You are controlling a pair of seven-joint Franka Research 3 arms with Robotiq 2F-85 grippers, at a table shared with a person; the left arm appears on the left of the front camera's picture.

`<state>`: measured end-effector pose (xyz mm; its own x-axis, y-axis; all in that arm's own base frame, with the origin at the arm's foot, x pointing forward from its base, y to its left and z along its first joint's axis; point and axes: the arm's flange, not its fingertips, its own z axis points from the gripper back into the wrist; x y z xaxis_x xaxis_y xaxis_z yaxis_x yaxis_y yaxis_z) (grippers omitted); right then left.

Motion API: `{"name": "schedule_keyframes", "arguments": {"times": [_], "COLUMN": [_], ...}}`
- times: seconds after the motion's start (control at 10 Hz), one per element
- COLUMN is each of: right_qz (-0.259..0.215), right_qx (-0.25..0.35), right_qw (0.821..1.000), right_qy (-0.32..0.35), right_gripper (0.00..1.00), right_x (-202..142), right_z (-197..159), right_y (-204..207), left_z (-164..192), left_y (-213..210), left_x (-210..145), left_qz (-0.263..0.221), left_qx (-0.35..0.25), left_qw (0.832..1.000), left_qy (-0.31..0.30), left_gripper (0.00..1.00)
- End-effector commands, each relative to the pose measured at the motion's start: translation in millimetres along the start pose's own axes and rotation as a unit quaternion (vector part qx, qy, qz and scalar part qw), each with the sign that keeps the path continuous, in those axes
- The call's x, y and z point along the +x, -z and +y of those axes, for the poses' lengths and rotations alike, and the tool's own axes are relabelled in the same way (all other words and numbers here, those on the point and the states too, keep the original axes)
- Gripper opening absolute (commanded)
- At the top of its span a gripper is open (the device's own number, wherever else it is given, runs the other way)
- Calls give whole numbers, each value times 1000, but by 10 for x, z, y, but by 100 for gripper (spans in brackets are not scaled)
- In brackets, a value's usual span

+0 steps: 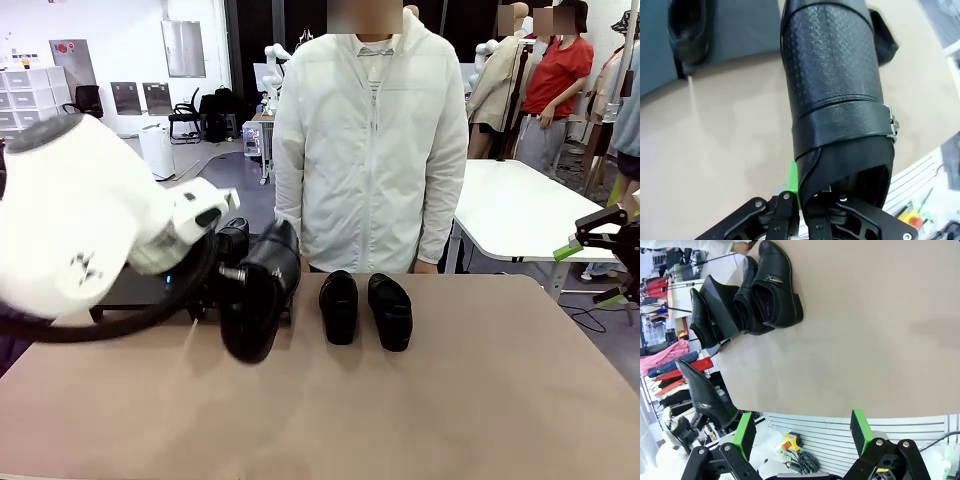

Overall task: Organize the shoes by placing them on the stand.
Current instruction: Place the Shoe from the middle of the table onto the Shoes Stand.

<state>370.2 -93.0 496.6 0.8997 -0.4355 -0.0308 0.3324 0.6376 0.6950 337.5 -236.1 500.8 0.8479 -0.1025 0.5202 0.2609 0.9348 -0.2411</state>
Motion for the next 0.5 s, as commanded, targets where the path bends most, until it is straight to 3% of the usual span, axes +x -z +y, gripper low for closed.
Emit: {"name": "schedule_keyframes", "arguments": {"times": [0.0, 0.1, 0.2, 0.4], "right_qz": [6, 6, 6, 6], "right_qx": [0, 0, 0, 0], "right_qw": [1000, 1000, 1000, 1000], "right_qy": [-5, -5, -5, -5], "right_gripper": [100, 100, 100, 100], "right_x": [24, 24, 24, 24], "right_z": [25, 25, 25, 25], "right_y": [-27, -27, -27, -27], "left_z": [91, 148, 195, 330], "left_y": [35, 135, 296, 594], "left_x": [636, 808, 996, 1278], "left_qz": [-25, -59, -44, 22], "left_qx": [-101, -117, -104, -99], "left_qw": [993, 986, 984, 985], "left_qy": [-47, -103, -138, -138], "left_gripper": [0, 0, 0, 0]}}
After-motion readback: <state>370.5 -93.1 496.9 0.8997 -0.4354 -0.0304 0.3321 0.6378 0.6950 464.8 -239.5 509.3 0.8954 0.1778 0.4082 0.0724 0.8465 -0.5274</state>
